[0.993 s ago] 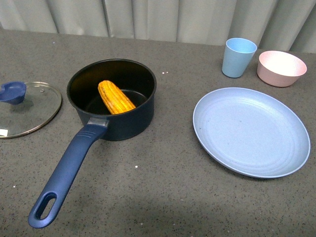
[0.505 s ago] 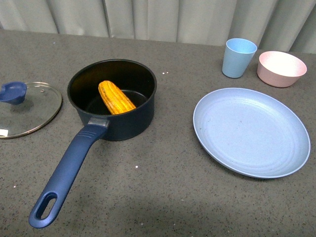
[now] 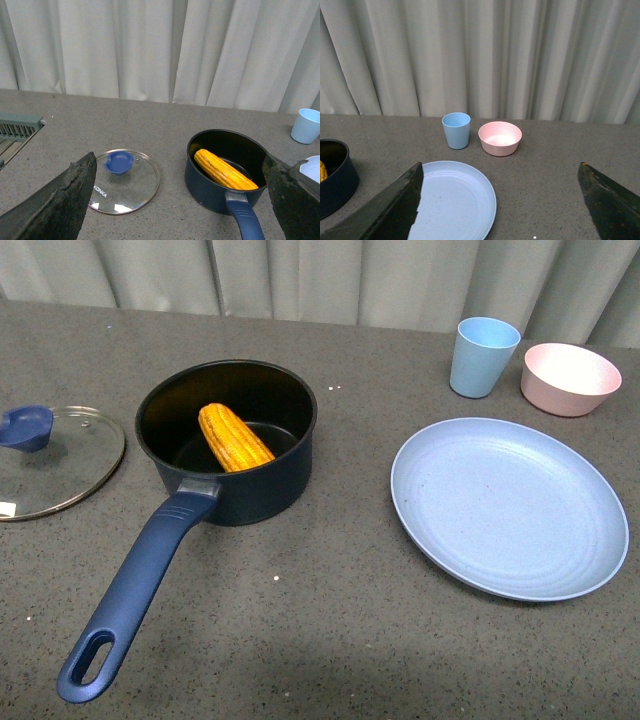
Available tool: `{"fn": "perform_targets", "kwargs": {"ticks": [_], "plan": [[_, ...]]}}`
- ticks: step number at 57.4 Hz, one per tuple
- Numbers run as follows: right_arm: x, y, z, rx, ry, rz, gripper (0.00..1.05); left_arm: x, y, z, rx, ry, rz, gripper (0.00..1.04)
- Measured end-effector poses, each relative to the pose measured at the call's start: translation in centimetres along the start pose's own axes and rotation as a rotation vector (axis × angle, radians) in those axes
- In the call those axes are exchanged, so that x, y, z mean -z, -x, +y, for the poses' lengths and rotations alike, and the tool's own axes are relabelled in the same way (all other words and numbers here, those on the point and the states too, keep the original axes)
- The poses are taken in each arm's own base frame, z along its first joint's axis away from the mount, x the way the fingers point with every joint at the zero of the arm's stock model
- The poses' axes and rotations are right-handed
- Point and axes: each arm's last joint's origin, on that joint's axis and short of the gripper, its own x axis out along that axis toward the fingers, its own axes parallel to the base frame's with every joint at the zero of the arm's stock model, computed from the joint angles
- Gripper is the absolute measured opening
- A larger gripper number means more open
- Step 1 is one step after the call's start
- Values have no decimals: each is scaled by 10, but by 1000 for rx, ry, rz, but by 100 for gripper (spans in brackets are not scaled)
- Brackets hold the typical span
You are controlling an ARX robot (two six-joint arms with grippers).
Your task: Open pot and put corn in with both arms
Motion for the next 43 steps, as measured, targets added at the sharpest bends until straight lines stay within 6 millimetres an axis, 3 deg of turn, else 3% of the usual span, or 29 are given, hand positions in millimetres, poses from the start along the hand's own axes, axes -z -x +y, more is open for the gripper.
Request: {"fn": "perform_targets", "kwargs": {"ticks": [43], "plan": [[0, 0, 0, 0, 0, 0, 95, 0, 0, 0, 0, 0, 0, 98]]}}
